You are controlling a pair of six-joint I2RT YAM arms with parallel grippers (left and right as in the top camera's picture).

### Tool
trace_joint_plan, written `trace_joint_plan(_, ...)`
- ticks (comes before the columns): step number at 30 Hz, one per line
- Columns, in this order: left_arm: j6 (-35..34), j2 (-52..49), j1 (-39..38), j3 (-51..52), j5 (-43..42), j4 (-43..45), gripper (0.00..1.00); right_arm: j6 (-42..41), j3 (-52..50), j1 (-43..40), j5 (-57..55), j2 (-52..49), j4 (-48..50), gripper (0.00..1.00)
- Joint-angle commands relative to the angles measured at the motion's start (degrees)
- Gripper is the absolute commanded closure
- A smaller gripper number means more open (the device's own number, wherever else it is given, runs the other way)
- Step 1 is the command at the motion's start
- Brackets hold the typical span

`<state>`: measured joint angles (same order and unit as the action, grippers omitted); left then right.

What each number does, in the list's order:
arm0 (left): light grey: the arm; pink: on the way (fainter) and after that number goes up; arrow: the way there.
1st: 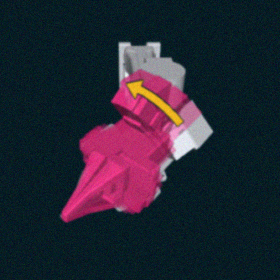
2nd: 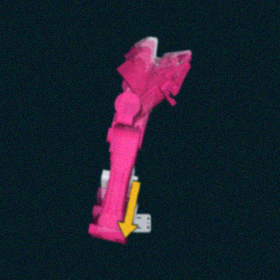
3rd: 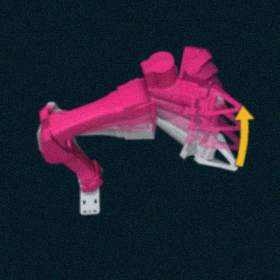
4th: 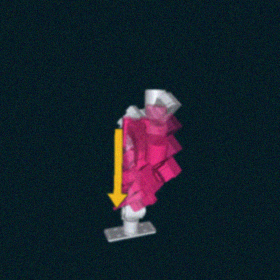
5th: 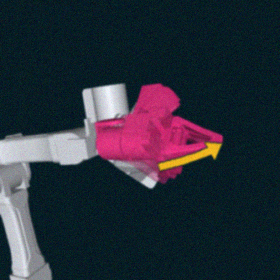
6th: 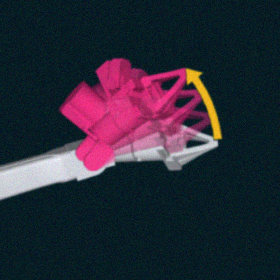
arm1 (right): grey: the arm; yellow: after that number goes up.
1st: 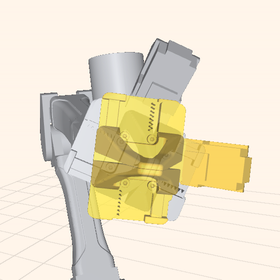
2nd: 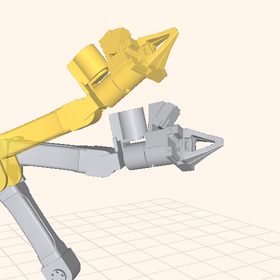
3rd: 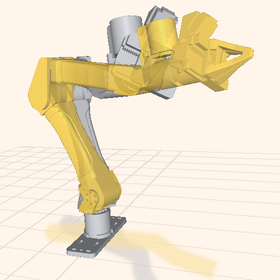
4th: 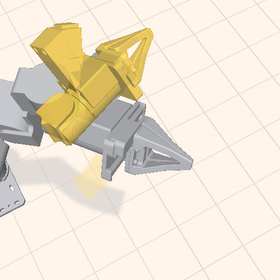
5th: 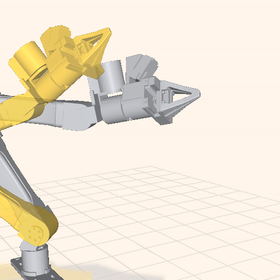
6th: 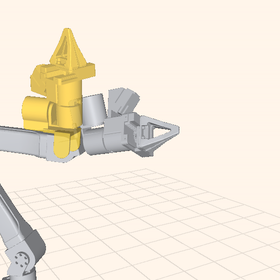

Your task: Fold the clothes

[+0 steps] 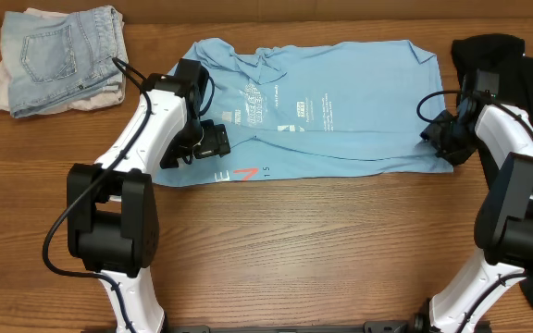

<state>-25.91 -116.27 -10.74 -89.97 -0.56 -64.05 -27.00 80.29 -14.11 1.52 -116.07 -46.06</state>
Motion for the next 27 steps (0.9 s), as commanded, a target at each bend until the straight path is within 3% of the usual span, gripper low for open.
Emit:
trace_joint_plan(1, 0.22, -0.63, 0.33, 0.31, 1.2, 0.07, 0.01, -0.02, 0.07, 0.2, 0.09, 0.0, 0.98, 0.54)
trace_joint_plan(5, 0.22, -0.63, 0.33, 0.31, 1.18, 0.09, 0.0, -0.04, 0.07, 0.22, 0.26, 0.0, 2.14, 0.7)
trace_joint_plan(9, 0.22, -0.63, 0.33, 0.31, 1.2, 0.68, 0.0, -0.07, 0.07, 0.22, 1.7, 0.0, 3.48, 0.76)
trace_joint_plan(23, 0.24, -0.63, 0.33, 0.31, 1.2, 5.88, 0.0, 0.0, 0.07, 0.22, 4.04, 0.0, 13.03, 0.75)
trace_joint_plan(25, 0.24, -0.63, 0.33, 0.31, 1.22, 6.32, 0.0, 0.0, 0.07, 0.22, 3.5, 0.0, 13.75, 0.62)
trace_joint_plan(27, 0.33, -0.63, 0.33, 0.31, 1.22, 7.1, 0.0, 0.24, 0.07, 0.2, 3.54, 0.0, 14.43, 0.62)
